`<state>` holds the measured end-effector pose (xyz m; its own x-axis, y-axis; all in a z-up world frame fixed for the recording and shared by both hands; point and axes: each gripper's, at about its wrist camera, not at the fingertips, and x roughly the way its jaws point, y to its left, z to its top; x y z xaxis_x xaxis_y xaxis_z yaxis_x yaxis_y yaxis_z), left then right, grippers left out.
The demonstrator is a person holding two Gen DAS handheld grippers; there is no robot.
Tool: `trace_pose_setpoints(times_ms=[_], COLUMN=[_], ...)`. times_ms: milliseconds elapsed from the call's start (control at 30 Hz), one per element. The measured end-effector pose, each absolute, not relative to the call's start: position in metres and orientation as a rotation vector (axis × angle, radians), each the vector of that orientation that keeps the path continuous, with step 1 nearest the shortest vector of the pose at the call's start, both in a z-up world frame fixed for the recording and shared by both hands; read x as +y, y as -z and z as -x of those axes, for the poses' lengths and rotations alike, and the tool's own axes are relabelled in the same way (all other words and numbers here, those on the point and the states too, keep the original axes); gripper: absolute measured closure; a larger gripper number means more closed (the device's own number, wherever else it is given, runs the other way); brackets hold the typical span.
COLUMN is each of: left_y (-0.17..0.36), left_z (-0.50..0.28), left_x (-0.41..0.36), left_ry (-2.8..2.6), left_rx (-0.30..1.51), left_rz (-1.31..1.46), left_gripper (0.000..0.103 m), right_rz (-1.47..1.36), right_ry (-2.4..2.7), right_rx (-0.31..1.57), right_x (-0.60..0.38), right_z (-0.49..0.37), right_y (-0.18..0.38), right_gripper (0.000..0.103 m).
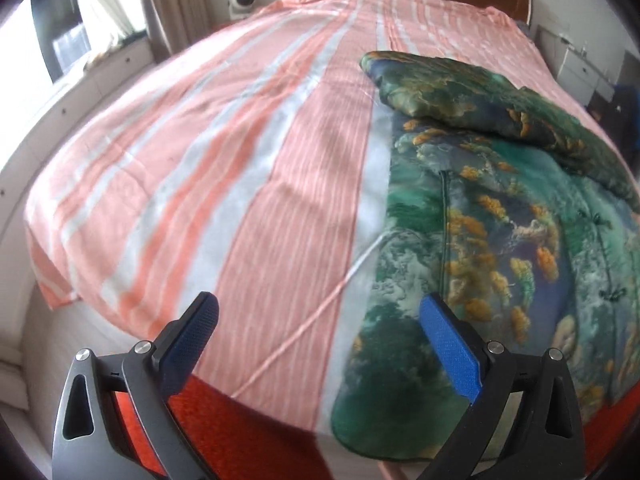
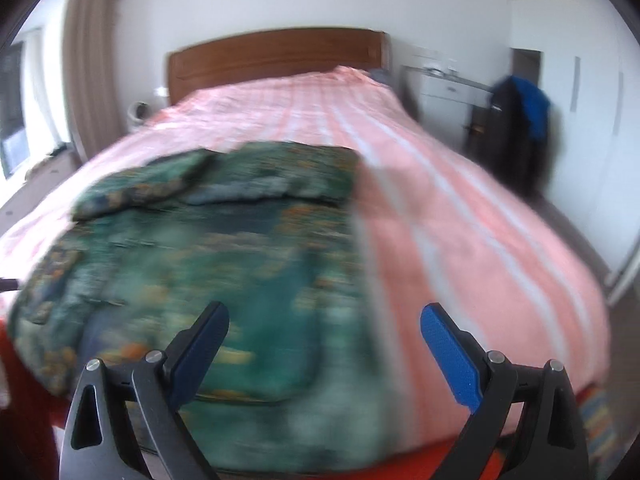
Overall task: Fold large clothes
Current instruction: 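Move both grippers to the jacket hem and grasp it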
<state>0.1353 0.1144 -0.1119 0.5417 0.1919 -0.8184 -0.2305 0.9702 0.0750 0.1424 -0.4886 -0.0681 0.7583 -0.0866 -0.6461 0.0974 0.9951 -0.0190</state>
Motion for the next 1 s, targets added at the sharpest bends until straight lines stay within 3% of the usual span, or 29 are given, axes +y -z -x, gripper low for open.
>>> trace_pose_setpoints(times_ms=[533, 700, 867, 1000], left_y=[0.112, 0.139, 0.15, 0.15], left_z=[-0.134, -0.142, -0.137, -0.129], left_x=[0.093, 0.102, 0.101, 0.082], left_ry=[-0.275, -0.068, 0.061, 0.111], left_rx=[0.949, 1.13, 1.197, 1.228], left_rz=[-0.069, 0.136, 0.251, 0.187], left_gripper=[0.002, 0.002, 0.003, 0.015], right_rz=[-0.071, -0.086, -0.158, -0.229], right_ry=[0.101, 0.072, -0.072, -0.164], right_rx=[0.809, 0.852, 1.061, 1.131], right_x=[-0.499, -0.515, -0.542, -0.541], right_z=[-0.143, -0.149, -0.167, -0.174], right_y=[0.086, 0.085, 0.102, 0.119], right_gripper=[0.007, 0.007, 0.007, 0.008])
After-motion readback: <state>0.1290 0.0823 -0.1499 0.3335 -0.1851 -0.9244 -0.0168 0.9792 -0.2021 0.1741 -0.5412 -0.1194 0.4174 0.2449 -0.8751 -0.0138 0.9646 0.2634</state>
